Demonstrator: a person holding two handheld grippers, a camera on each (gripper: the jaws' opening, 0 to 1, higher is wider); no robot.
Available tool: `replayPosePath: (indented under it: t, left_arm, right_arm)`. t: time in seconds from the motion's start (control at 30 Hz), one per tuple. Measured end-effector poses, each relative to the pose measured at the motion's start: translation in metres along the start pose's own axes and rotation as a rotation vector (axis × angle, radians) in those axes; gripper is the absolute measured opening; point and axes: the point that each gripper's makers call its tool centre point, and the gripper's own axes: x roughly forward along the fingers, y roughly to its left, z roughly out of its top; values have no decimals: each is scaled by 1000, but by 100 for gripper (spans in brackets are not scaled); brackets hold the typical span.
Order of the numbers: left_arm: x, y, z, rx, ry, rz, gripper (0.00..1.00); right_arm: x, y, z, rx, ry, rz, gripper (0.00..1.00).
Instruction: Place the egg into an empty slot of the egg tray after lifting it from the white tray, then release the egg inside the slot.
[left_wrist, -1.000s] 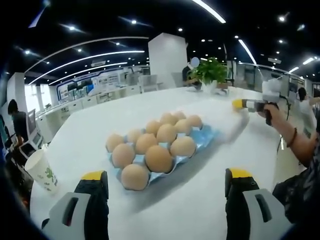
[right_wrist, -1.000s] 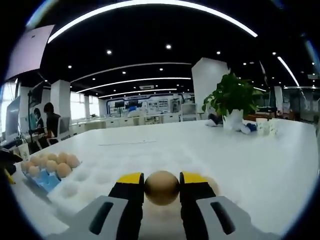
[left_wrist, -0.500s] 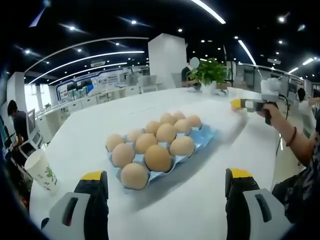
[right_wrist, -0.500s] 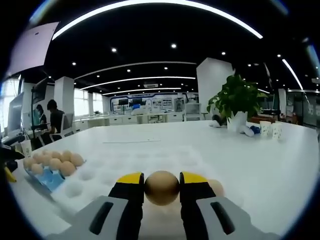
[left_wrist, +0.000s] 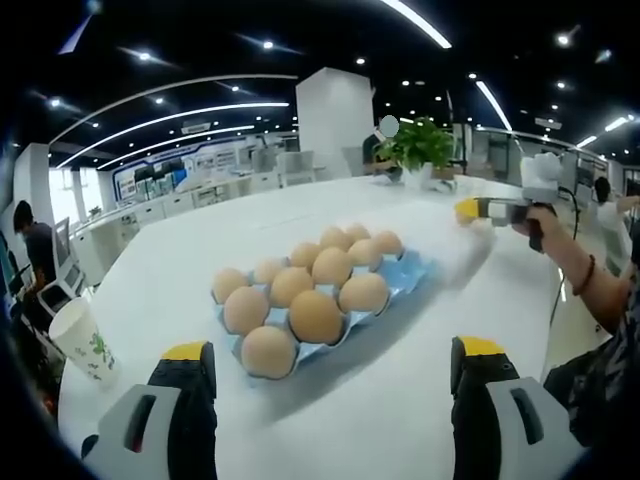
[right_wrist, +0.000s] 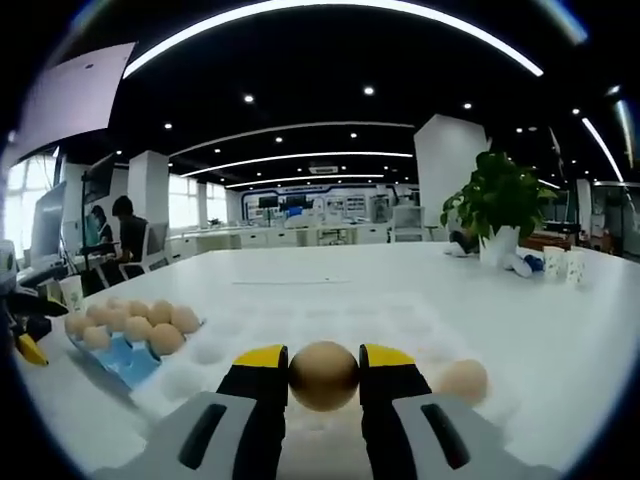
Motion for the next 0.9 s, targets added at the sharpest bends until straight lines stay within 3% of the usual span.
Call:
replayPosePath:
  t: [0.9]
  left_arm:
    - [-6,4,-2,-5,-6,10,100]
  right_arm:
    - [5,62,0,-34,14,141,29]
